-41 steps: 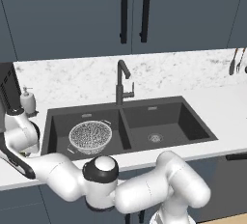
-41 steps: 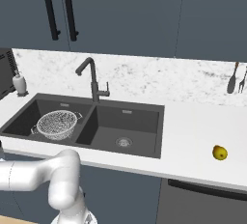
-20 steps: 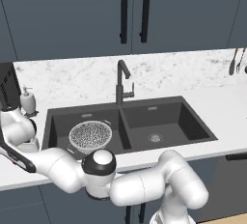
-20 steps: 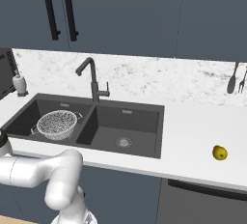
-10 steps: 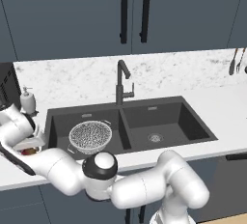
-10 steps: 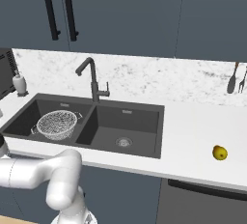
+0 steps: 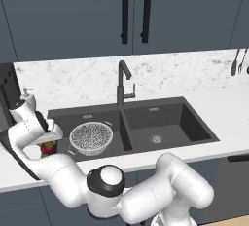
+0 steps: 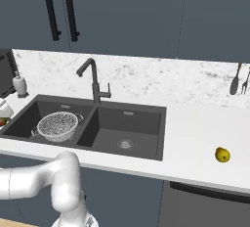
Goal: Put the colander in the sink, put the mango, pear in the colander, and turn on the sink faucet and pour water over the colander.
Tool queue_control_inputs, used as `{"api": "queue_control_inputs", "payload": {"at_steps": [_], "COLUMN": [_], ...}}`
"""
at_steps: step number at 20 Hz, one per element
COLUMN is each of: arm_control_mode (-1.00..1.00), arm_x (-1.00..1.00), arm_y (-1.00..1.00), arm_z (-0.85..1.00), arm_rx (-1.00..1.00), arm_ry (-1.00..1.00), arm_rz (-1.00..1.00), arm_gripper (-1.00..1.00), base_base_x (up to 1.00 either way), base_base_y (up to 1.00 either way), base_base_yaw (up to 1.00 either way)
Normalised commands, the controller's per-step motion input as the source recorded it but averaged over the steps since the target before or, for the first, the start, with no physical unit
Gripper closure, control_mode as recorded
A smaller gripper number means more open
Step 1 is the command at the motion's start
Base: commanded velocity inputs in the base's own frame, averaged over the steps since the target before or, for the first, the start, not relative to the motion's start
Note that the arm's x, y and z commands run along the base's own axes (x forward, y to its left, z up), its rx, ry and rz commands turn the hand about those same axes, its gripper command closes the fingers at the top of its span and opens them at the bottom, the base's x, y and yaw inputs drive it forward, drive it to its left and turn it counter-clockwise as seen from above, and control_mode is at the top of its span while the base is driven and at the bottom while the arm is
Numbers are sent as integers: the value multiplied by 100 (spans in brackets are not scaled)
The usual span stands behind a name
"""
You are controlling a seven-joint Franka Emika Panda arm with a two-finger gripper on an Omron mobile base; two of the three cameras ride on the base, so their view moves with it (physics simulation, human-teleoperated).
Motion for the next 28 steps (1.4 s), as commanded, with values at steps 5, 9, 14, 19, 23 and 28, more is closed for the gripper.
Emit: {"api": "queue_control_inputs", "payload": {"at_steps": [5, 9, 14, 19, 23, 28], "arm_control_mode": [-100, -100, -100, -100, -100, -100], "arm_x": [-3, -1, 25, 59, 57, 19], "arm_y": [-93, -92, -77, -52, -21, 0], "arm_z": [0, 7, 10, 12, 19, 2], "arm_rx": [0, 0, 1, 11, 20, 13], "arm_ry": [-18, -17, -3, 1, 6, 0], "arm_rz": [0, 0, 0, 0, 5, 11], "arm_gripper": [100, 100, 100, 100, 100, 100], "base_base_x": [0, 0, 0, 0, 0, 0], "base_base_y": [0, 0, 0, 0, 0, 0], "base_base_yaw": [0, 0, 0, 0, 0, 0]}}
